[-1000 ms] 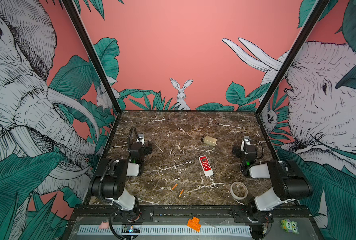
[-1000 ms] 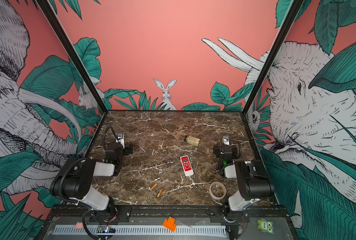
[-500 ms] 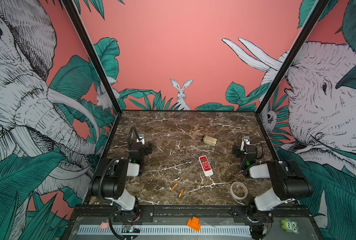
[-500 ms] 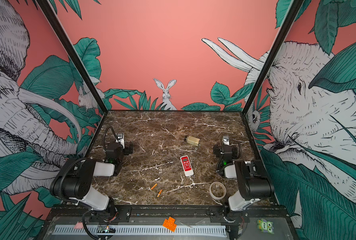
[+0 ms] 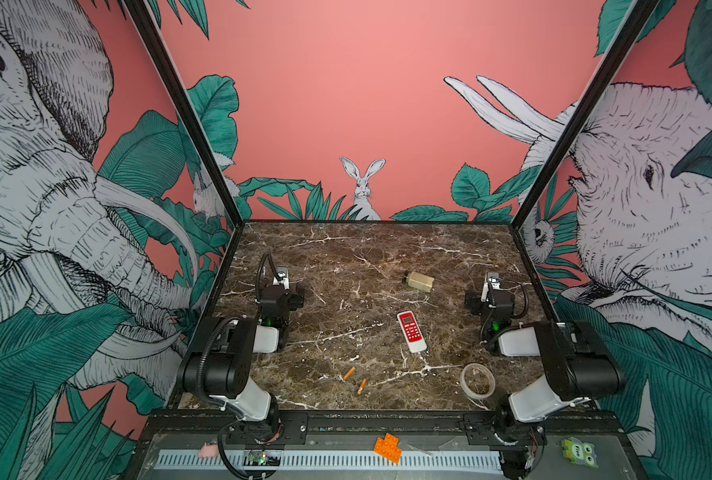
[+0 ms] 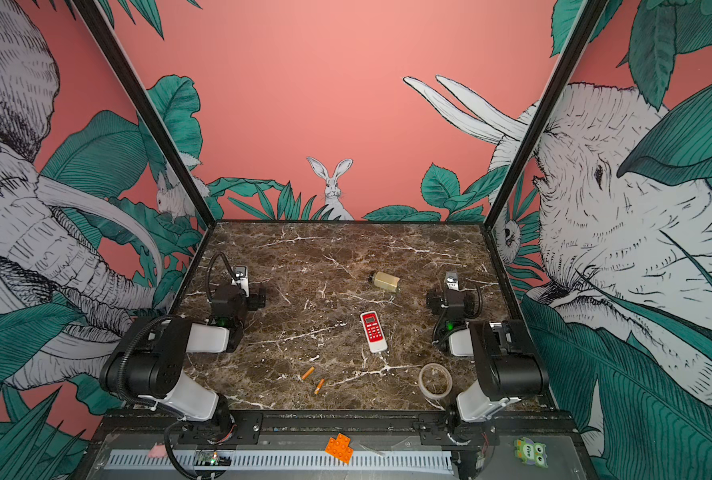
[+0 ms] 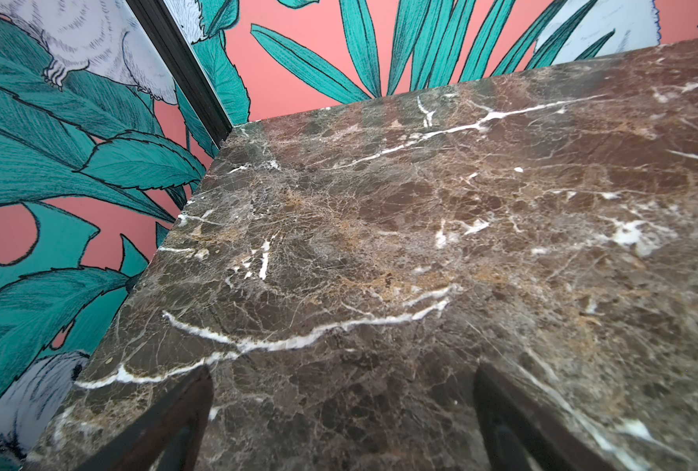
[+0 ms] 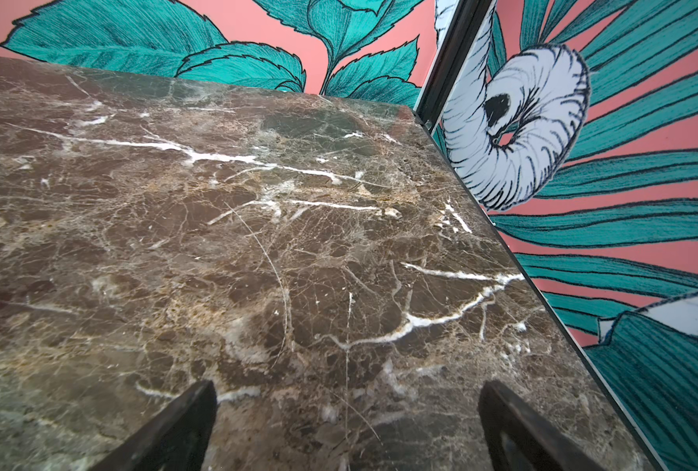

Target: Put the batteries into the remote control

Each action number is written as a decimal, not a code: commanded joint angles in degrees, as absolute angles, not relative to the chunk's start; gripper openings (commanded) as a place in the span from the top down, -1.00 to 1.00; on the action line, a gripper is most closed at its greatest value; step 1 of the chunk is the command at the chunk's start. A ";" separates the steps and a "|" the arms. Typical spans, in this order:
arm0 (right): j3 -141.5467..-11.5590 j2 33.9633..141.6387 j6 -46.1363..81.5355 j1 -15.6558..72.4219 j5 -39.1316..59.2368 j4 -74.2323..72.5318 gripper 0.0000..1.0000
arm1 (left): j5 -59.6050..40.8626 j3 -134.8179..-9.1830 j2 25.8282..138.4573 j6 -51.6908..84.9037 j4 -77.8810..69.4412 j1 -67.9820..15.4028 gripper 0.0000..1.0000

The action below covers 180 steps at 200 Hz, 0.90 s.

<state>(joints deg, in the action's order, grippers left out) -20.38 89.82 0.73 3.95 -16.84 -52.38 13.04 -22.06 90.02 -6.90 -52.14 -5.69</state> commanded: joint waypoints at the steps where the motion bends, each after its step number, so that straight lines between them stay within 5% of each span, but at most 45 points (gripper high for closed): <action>1: -21.51 88.88 1.19 3.68 -16.52 -54.00 -0.98 | 12.96 -22.49 89.12 -6.42 -52.20 -5.58 -0.99; 60: -21.31 88.01 1.16 3.78 -17.64 -54.05 -0.98 | 12.97 -22.23 88.84 -6.50 -52.33 -5.62 -0.99; 103: -19.68 75.28 0.26 3.94 -15.58 -46.85 -0.98 | 13.30 -25.42 82.18 -6.28 -40.50 -5.63 -0.99; 180: -28.18 59.84 8.82 7.60 -8.05 -12.71 -0.98 | 7.67 -28.54 63.24 0.29 -15.36 -8.43 -0.99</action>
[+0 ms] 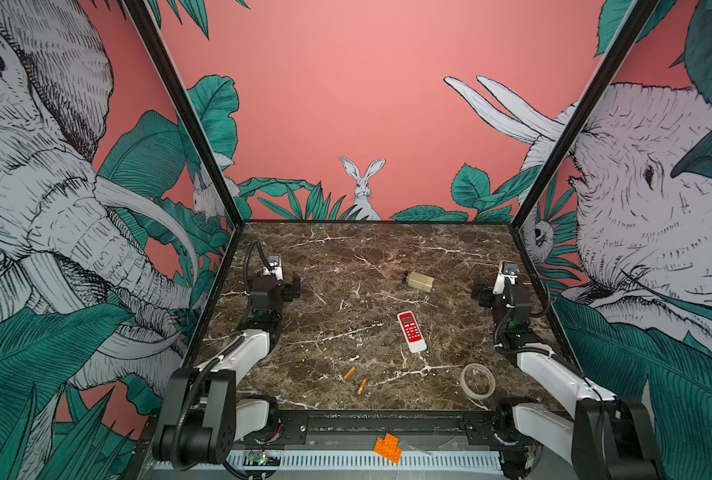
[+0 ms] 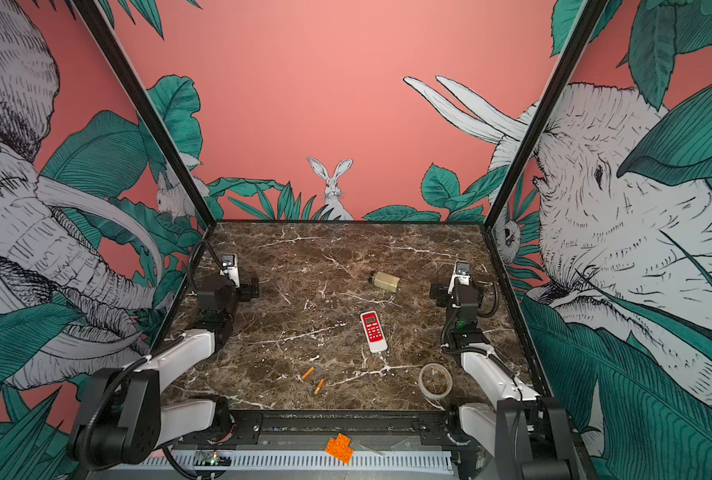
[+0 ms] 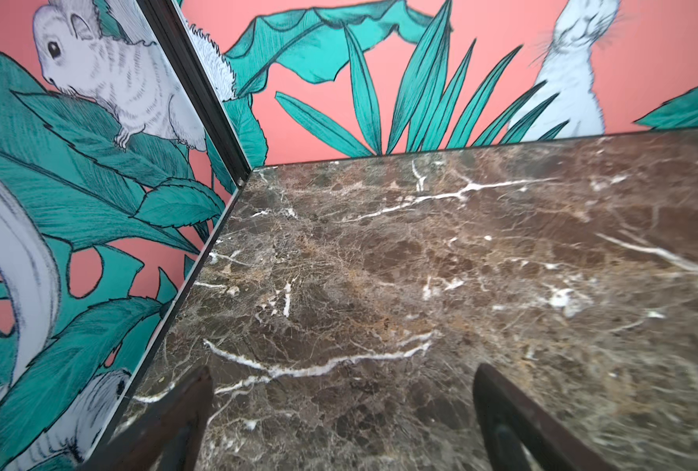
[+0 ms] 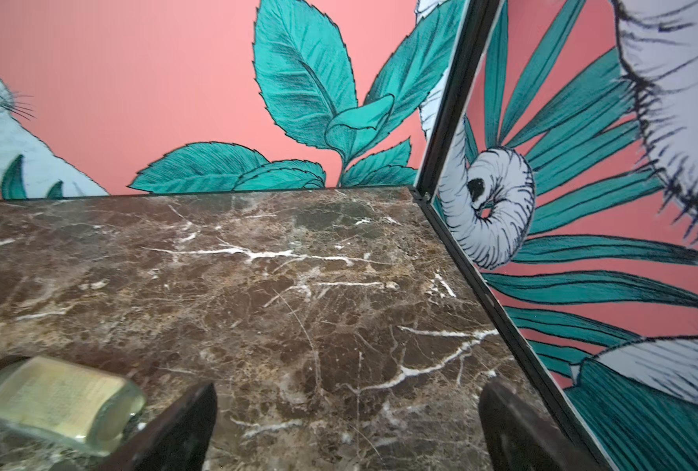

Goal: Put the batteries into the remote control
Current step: 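Move the right gripper toward the red remote while the left gripper advances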

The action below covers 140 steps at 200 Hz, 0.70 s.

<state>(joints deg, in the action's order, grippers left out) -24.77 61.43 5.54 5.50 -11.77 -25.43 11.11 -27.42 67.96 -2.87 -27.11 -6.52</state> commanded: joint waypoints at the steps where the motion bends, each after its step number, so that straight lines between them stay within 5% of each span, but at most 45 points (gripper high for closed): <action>1: -28.29 59.80 8.85 7.75 -7.98 -12.42 -0.98 | 7.57 -28.55 63.04 0.41 -15.02 -8.61 -0.99; 45: -30.09 56.99 9.00 14.04 -3.56 -3.51 -0.98 | 5.12 -37.43 59.43 10.05 7.34 -11.62 -0.99; 140: -30.81 53.41 11.67 32.03 3.07 10.97 -0.98 | -8.27 -38.98 59.68 18.07 13.21 -28.38 -0.99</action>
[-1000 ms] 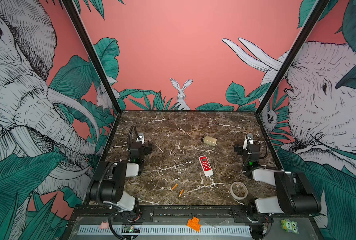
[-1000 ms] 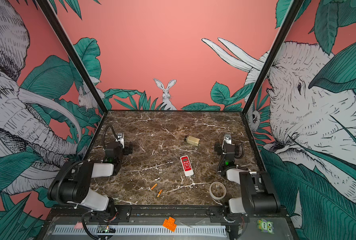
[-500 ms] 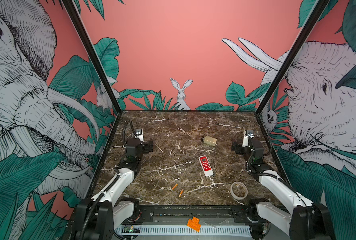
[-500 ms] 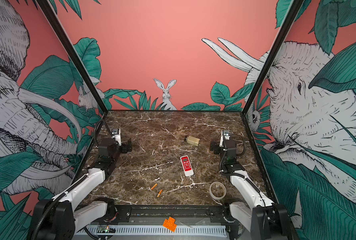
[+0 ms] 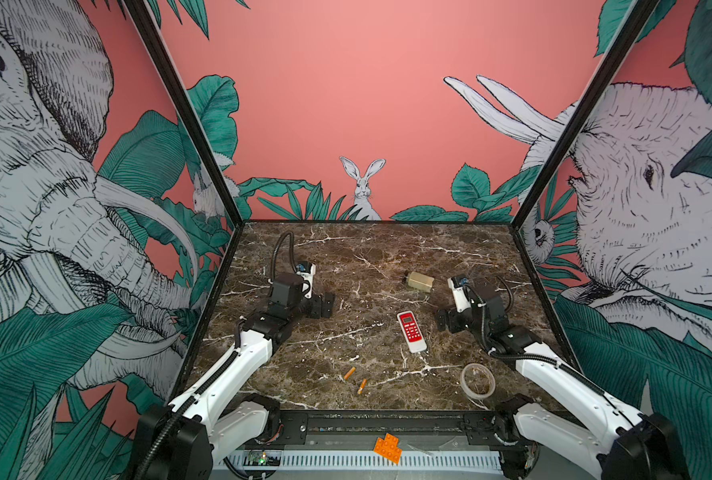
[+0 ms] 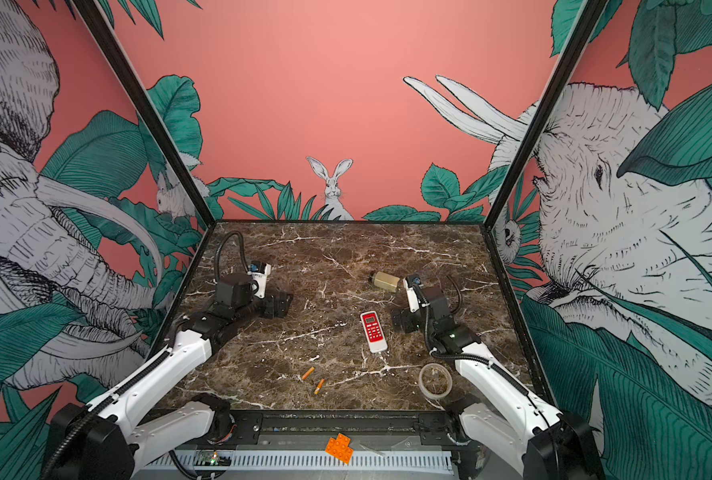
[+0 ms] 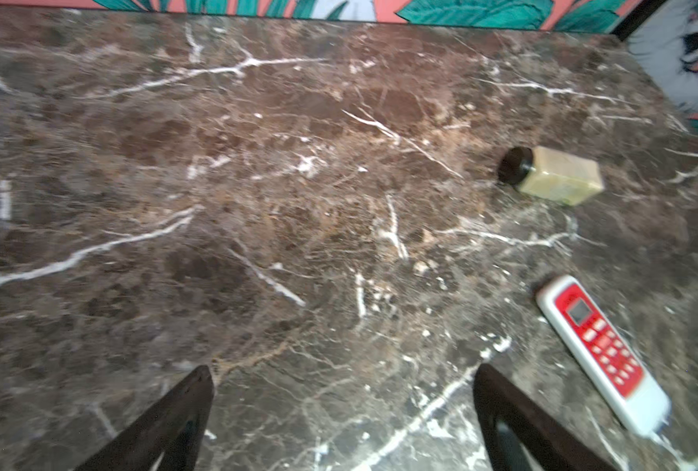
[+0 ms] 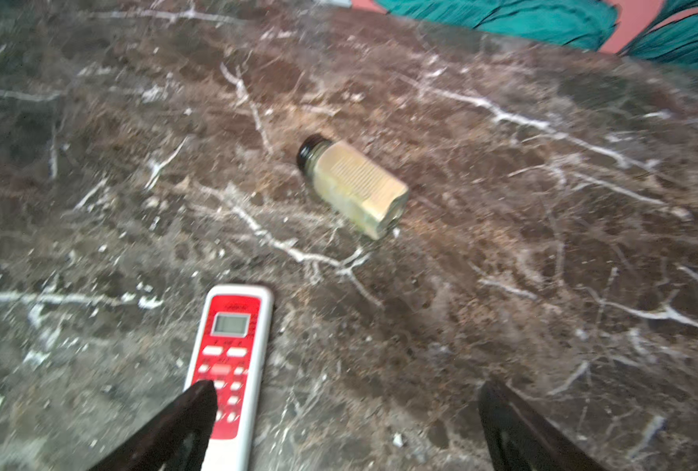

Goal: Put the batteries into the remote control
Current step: 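Move the right gripper toward the red remote while the left gripper advances, then lower the right gripper over the red remote and close on its bottom end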

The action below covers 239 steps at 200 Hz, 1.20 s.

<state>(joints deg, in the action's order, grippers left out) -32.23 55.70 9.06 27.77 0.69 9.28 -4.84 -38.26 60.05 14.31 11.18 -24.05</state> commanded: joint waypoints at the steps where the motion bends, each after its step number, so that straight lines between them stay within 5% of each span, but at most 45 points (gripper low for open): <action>1: -30.83 53.38 11.72 32.23 3.03 10.98 -0.98 | -8.26 -38.96 59.63 18.13 13.15 -28.65 -0.99; 83: -33.66 66.72 14.62 43.44 -1.16 12.76 -0.98 | -10.79 -32.30 60.79 24.08 0.38 -36.53 -0.99; 239: -35.77 80.21 18.41 46.76 -8.54 7.87 -0.81 | -13.42 -28.66 59.56 26.56 -6.51 -38.21 -0.99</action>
<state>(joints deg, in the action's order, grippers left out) -35.16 78.98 16.78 46.44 -6.59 9.10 -12.23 -29.10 59.02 25.10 -3.77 -37.85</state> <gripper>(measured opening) 0.913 0.993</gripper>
